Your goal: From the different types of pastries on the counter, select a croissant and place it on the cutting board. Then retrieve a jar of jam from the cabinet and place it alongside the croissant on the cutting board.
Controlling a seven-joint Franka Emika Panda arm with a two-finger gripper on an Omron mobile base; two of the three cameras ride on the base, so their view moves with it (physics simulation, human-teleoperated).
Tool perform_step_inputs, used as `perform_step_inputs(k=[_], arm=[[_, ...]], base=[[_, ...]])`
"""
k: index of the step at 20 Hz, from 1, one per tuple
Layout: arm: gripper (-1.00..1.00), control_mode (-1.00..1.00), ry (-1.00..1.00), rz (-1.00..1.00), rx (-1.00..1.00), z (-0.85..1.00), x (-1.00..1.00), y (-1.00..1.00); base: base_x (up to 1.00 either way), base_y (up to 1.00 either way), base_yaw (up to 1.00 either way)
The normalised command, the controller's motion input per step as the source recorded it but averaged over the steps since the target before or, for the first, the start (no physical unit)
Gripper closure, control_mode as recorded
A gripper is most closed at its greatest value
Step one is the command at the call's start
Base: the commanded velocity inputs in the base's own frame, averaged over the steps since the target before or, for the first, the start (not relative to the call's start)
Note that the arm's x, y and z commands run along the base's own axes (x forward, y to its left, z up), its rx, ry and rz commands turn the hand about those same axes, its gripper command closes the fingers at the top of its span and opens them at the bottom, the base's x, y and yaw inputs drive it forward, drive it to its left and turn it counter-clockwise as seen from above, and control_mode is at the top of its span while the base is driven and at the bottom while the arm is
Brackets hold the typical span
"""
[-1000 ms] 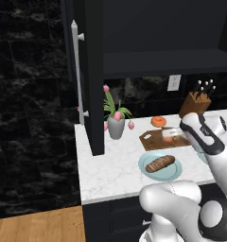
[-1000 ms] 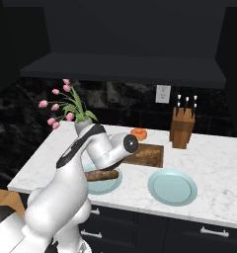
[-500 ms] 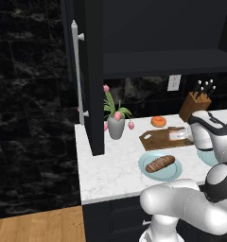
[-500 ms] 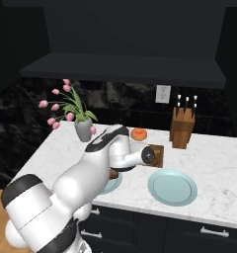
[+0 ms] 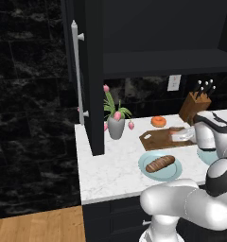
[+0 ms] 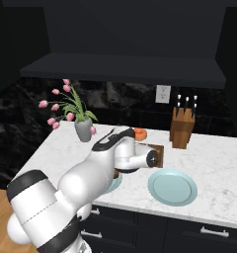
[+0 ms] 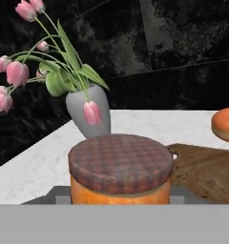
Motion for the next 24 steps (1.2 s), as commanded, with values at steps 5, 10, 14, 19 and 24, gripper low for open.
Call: perform_step_inputs(k=[5,10,14,19,24], arm=[[1.0,-1.0,-0.17,0.0,-0.03,-0.01,0.0,0.24],[1.0,-1.0,-0.02,0.0,0.0,-0.02,0.0,0.04],[1.0,-1.0,0.0,0.0,-0.01,-0.05,0.04,0.02],[1.0,-1.0,0.0,0.0,-0.02,-0.07,0.28,0.03],[1.0,-1.0,0.0,0.0,0.0,-0.14,0.3,0.0]], base=[[0.0,0.0,0.0],[0.0,0.0,0.0],[0.0,0.0,0.0],[0.0,0.0,0.0],[0.0,0.0,0.0]])
